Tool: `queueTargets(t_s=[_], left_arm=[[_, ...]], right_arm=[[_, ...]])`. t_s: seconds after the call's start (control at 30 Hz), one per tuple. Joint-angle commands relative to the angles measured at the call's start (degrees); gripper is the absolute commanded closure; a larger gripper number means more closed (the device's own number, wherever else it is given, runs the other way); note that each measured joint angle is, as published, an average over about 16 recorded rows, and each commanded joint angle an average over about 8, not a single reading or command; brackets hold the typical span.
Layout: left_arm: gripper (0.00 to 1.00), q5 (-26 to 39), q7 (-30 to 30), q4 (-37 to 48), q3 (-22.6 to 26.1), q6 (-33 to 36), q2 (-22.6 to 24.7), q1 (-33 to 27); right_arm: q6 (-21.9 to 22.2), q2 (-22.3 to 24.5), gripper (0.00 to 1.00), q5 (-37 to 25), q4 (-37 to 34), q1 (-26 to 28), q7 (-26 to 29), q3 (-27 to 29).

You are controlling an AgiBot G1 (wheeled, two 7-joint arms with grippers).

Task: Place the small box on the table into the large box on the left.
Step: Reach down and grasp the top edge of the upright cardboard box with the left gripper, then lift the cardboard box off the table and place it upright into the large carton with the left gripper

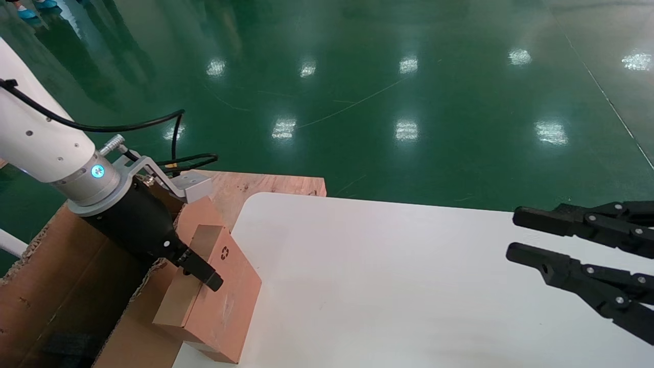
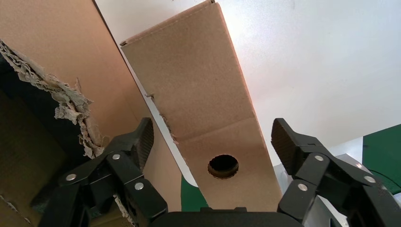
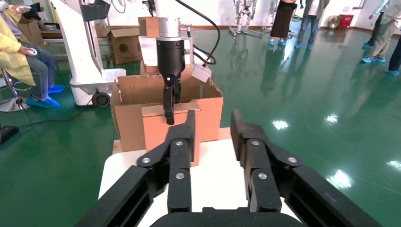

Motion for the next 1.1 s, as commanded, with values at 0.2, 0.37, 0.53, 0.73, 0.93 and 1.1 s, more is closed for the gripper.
queueTargets(t_s=[0.2, 0.37, 0.53, 0.73, 0.93, 1.1], left_arm=[[1.0, 0.0, 0.0, 0.0, 0.0, 0.0, 0.0, 0.0], [1.0, 0.0, 0.0, -0.1, -0.1, 0.0, 0.0, 0.0], [1.0, 0.0, 0.0, -0.1, -0.1, 0.0, -0.1, 0.0], [1.0, -0.2, 0.1, -0.4, -0.3, -0.5, -0.1, -0.3], [1.0, 0.4, 0.8, -1.2, -1.6, -2.1, 1.1, -3.0], [1.0, 1.7, 2.6, 0.5, -3.8, -4.9, 3.1, -6.7]], right_arm=[[0.0, 0.0, 0.0, 0.0, 0.0, 0.0, 0.0, 0.0], [0.0, 0.0, 0.0, 0.0, 0.0, 0.0, 0.0, 0.0], [0.0, 0.0, 0.0, 0.0, 0.0, 0.0, 0.0, 0.0], [0.0, 0.0, 0.0, 0.0, 0.0, 0.0, 0.0, 0.0], [0.0, 0.0, 0.0, 0.0, 0.0, 0.0, 0.0, 0.0], [0.0, 0.0, 0.0, 0.0, 0.0, 0.0, 0.0, 0.0]])
